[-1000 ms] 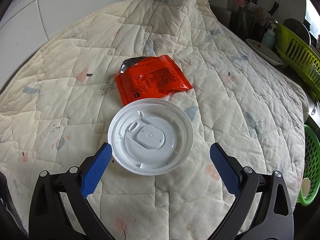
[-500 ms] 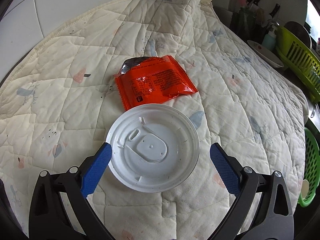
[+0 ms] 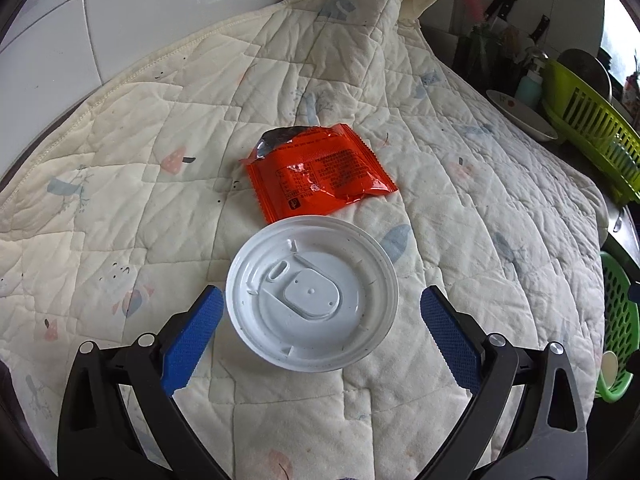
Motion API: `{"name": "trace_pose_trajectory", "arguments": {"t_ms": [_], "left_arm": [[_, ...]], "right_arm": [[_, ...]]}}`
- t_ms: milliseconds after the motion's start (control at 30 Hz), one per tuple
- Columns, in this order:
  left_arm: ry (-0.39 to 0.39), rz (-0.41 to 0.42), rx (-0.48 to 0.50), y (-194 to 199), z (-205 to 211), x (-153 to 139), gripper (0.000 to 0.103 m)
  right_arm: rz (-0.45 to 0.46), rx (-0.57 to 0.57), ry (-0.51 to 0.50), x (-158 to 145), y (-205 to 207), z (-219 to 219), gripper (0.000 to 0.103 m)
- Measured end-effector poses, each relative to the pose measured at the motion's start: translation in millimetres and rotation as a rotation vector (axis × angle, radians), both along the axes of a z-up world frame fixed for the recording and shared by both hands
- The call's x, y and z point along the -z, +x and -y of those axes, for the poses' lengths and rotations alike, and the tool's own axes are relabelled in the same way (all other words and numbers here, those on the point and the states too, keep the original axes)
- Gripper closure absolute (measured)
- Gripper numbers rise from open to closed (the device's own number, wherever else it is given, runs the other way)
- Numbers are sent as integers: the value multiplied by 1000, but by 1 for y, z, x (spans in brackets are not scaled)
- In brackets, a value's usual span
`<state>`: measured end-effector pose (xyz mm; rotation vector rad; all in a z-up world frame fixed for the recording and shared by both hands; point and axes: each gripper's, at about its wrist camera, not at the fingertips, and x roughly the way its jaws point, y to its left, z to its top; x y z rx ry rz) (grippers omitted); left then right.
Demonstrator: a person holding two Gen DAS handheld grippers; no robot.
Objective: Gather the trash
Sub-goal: 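Lower the open left tool around the white plastic lid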
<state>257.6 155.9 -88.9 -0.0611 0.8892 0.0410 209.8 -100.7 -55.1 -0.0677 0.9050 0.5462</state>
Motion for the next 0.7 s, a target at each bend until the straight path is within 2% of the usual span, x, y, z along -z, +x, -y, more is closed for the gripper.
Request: {"name": "trace_pose_trajectory", "arguments": {"t_ms": [200, 500, 700], "left_arm": [[0, -19, 39, 3, -1, 6, 5], [38, -19, 10, 10, -5, 11, 5], [38, -34, 43, 10, -3, 14, 5]], "right_arm": [[-2, -8, 2, 1, -1, -4, 15], [-10, -15, -2, 5, 3, -5, 15], [-16, -32, -5, 7, 5, -13, 15]]}}
